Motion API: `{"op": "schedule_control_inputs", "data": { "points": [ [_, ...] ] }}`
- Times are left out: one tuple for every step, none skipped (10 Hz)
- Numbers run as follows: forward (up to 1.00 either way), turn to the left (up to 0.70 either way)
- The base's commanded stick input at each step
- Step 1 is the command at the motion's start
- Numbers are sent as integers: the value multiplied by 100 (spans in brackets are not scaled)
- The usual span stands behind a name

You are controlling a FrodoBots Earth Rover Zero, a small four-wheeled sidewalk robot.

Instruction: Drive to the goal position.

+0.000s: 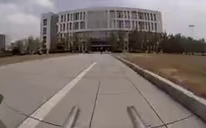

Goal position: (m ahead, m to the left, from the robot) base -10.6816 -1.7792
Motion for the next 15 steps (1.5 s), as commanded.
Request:
{"op": "schedule_control_inputs", "data": {
  "points": [
    [70,0],
    [70,-10],
    [70,-31],
    [70,-22],
    [70,0],
    [70,0],
    [70,0],
    [70,0],
    [70,0],
    [70,0],
    [70,0],
    [70,0],
    [70,0],
    [70,0],
    [70,0]
  ]
}}
